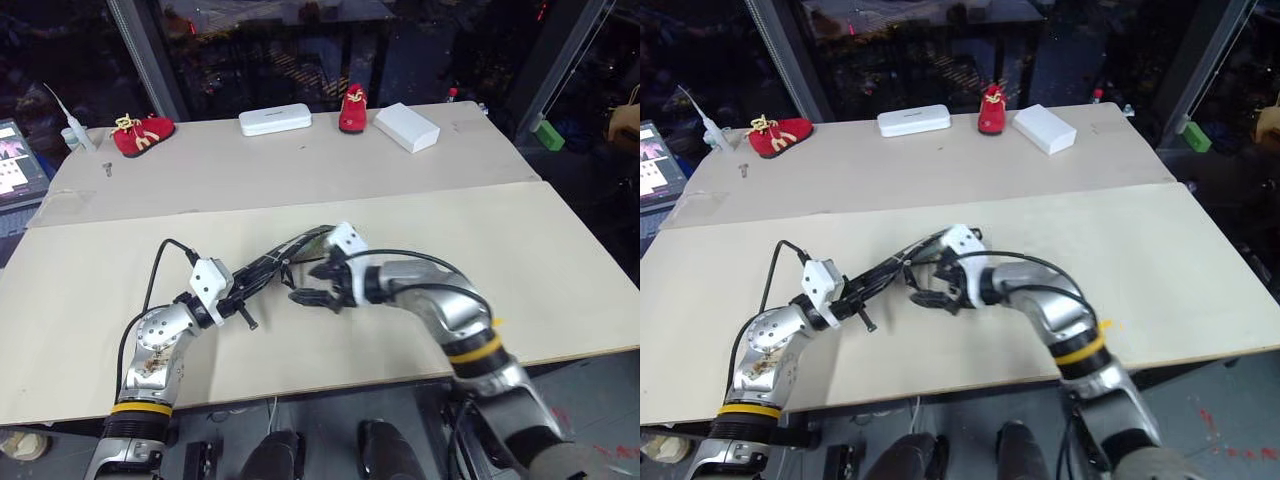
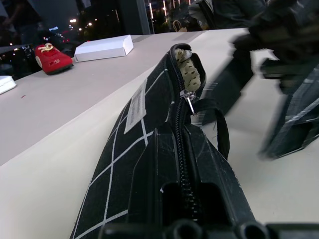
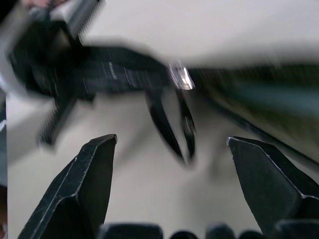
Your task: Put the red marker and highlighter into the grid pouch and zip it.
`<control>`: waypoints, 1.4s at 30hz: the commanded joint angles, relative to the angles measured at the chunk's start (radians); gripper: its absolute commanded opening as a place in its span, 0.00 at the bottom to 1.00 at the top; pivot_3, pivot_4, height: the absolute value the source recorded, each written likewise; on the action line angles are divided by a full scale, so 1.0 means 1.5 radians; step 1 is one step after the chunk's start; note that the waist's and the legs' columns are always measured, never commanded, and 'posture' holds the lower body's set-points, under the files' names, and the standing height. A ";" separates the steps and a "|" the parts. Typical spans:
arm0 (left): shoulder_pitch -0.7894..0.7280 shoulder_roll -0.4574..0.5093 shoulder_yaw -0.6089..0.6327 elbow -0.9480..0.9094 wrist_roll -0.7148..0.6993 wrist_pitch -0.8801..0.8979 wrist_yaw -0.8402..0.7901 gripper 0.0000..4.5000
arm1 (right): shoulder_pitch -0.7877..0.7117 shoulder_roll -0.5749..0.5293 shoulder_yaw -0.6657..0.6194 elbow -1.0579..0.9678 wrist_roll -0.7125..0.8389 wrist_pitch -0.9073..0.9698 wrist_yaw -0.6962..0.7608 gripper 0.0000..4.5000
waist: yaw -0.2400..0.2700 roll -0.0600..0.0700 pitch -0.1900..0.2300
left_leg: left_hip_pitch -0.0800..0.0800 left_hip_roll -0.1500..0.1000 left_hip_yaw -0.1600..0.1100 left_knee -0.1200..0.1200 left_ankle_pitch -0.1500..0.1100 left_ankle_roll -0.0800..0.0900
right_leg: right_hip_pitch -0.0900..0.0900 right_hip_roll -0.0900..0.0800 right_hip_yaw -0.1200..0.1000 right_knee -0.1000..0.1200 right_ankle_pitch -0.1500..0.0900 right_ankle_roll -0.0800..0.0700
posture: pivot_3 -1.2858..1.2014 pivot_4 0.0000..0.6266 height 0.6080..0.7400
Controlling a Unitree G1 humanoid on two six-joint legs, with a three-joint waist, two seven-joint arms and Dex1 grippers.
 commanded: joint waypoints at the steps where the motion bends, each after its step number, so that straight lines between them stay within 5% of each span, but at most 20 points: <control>1: -0.010 0.000 0.001 -0.010 -0.006 -0.005 -0.004 0.00 | -0.029 0.017 -0.004 0.013 -0.012 -0.012 -0.016 0.88 | 0.002 0.000 0.000 | 0.000 0.000 0.000 0.000 0.000 0.000 | 0.000 0.000 0.000 0.000 0.000 0.000 | 0.52 0.24 1.00; 3: -0.012 -0.002 0.000 -0.007 -0.005 -0.007 -0.004 0.00 | -0.037 0.024 -0.005 0.033 -0.022 -0.022 -0.023 0.88 | 0.002 0.000 0.000 | 0.000 0.000 0.000 0.000 0.000 0.000 | 0.000 0.000 0.000 0.000 0.000 0.000 | 0.52 0.24 1.00; 6: -0.013 -0.003 0.001 -0.004 -0.005 -0.008 -0.004 0.00 | -0.034 0.014 -0.007 0.043 -0.036 -0.041 -0.019 0.72 | 0.000 0.000 0.000 | 0.000 0.000 0.000 0.000 0.000 0.000 | 0.000 0.000 0.000 0.000 0.000 0.000 | 0.52 0.24 1.00; 16: -0.013 -0.004 0.003 0.000 -0.005 -0.011 -0.004 0.00 | -0.026 -0.014 -0.016 0.031 -0.039 -0.046 0.009 0.01 | -0.005 0.000 0.000 | 0.000 0.000 0.000 0.000 0.000 0.000 | 0.000 0.000 -0.001 0.000 0.000 0.000 | 0.52 0.24 1.00; 25: -0.003 -0.002 0.007 -0.006 -0.006 -0.013 -0.002 0.00 | -0.021 -0.155 -0.025 0.044 -0.075 -0.078 0.070 0.01 | 0.000 0.000 0.000 | 0.000 0.000 0.000 0.000 0.000 0.000 | 0.000 0.000 -0.001 0.000 0.000 0.000 | 0.52 0.24 1.00; 32: -0.002 0.001 0.008 -0.006 -0.007 -0.013 -0.004 0.00 | -0.056 -0.288 -0.069 0.186 -0.132 -0.209 0.081 0.01 | 0.001 0.000 0.000 | 0.000 0.000 0.000 0.000 0.000 0.000 | 0.001 0.000 -0.001 -0.001 0.000 0.000 | 0.52 0.24 1.00; 40: -0.010 0.004 0.007 0.002 -0.008 -0.014 -0.011 0.00 | -0.063 -0.282 -0.083 0.221 -0.123 -0.229 0.099 0.01 | -0.005 -0.001 0.000 | 0.000 0.001 0.002 0.000 0.000 0.000 | 0.001 0.000 0.000 -0.001 0.000 0.000 | 0.52 0.24 1.00; 42: -0.014 0.004 0.006 0.005 -0.008 -0.014 -0.013 0.00 | -0.046 -0.267 -0.083 0.197 -0.106 -0.212 0.111 0.14 | -0.004 -0.001 0.000 | 0.000 0.001 0.002 0.000 0.000 0.000 | 0.001 0.000 0.000 -0.001 0.000 0.000 | 0.52 0.24 1.00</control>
